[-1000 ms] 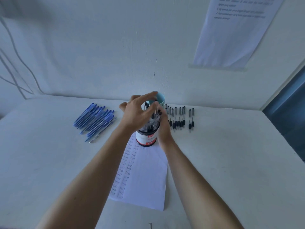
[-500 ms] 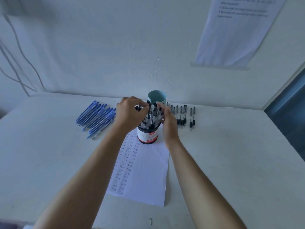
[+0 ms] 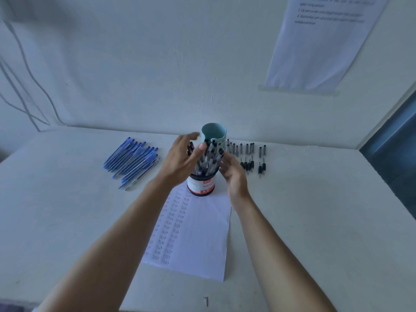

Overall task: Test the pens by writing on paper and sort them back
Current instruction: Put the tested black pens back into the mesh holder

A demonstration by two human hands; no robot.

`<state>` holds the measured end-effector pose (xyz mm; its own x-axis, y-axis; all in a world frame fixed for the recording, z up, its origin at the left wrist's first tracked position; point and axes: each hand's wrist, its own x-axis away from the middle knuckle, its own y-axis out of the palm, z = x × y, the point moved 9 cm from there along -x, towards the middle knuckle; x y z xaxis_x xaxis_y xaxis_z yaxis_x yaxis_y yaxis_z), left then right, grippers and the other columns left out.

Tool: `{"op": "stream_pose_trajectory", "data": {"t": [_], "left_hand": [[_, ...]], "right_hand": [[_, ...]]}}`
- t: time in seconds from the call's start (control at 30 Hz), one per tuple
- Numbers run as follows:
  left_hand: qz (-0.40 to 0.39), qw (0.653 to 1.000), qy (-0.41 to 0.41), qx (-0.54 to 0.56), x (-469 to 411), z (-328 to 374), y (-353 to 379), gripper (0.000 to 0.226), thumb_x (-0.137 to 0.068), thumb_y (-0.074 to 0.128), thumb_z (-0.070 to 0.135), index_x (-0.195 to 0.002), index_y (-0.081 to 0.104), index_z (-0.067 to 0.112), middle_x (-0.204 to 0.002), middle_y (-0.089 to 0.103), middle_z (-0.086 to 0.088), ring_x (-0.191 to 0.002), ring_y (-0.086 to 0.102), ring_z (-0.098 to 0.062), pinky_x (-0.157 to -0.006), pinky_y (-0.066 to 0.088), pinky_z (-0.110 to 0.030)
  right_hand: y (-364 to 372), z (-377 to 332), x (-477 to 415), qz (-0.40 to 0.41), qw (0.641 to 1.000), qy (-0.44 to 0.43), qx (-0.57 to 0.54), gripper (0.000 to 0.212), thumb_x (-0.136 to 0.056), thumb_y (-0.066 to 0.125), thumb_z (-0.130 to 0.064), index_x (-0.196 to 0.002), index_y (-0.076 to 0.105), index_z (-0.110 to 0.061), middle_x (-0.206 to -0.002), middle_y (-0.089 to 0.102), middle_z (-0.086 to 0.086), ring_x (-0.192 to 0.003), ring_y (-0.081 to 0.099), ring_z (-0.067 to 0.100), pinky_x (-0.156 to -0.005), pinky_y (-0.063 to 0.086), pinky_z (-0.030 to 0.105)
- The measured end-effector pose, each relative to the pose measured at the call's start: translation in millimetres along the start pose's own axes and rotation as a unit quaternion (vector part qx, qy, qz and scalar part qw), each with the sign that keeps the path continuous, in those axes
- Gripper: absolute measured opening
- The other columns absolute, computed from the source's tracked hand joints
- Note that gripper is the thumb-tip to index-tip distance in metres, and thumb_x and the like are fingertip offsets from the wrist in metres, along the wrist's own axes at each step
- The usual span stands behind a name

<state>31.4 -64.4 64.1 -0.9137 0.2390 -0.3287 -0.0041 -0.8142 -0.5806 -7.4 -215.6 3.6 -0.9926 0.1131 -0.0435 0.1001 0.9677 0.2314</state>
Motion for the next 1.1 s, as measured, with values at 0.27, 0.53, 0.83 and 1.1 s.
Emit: {"op": "stream_pose_trajectory", "data": {"t": [0.27,0.53,0.83,1.1], "left_hand": [[-0.044,0.968,0.191,-0.159,-2.4,42.9,18.9,0.069,-0.075,0.063,0.067,-0.131,0.064,0.027,-0.143,0.056,0.004,-0.139,0.043,-0.021,-0.106,0.045,-0.049],[0.042,0.954,0.089,-0.284,-7.3,45.1,15.6,0.053,-0.089,0.036,0.065,-0.121,0.061,0.030,-0.131,0.054,-0.001,-0.128,0.045,-0.029,-0.105,0.028,-0.060],[-0.044,0.970,0.109,-0.215,-9.3,46.9,24.9,0.054,-0.091,0.027,0.057,-0.132,0.059,0.040,-0.136,0.053,0.009,-0.127,0.039,-0.019,-0.094,0.033,-0.044],[-0.079,0.943,0.124,-0.298,1.7,46.6,29.5,0.080,-0.090,0.015,0.071,-0.134,0.062,0.025,-0.147,0.053,0.009,-0.146,0.033,-0.020,-0.113,0.025,-0.044]], "right_hand": [[1.7,40.3,4.1,-0.123,0.971,0.045,0.201,0.052,-0.070,0.076,-0.006,-0.115,0.060,-0.028,-0.110,0.071,-0.013,-0.108,0.068,0.012,-0.092,0.053,0.033],[-4.4,50.1,-2.6,-0.087,0.966,0.033,0.240,0.069,-0.064,0.089,-0.026,-0.125,0.057,-0.027,-0.120,0.069,-0.008,-0.110,0.066,0.013,-0.097,0.055,0.042],[-3.7,47.2,-3.9,-0.087,0.969,0.028,0.229,0.077,-0.058,0.089,-0.031,-0.127,0.057,-0.024,-0.119,0.069,-0.005,-0.106,0.068,0.012,-0.094,0.057,0.038],[-3.6,47.3,-4.0,-0.090,0.969,0.026,0.229,0.072,-0.057,0.089,-0.036,-0.122,0.058,-0.025,-0.117,0.070,-0.003,-0.107,0.068,0.013,-0.095,0.056,0.039]]}}
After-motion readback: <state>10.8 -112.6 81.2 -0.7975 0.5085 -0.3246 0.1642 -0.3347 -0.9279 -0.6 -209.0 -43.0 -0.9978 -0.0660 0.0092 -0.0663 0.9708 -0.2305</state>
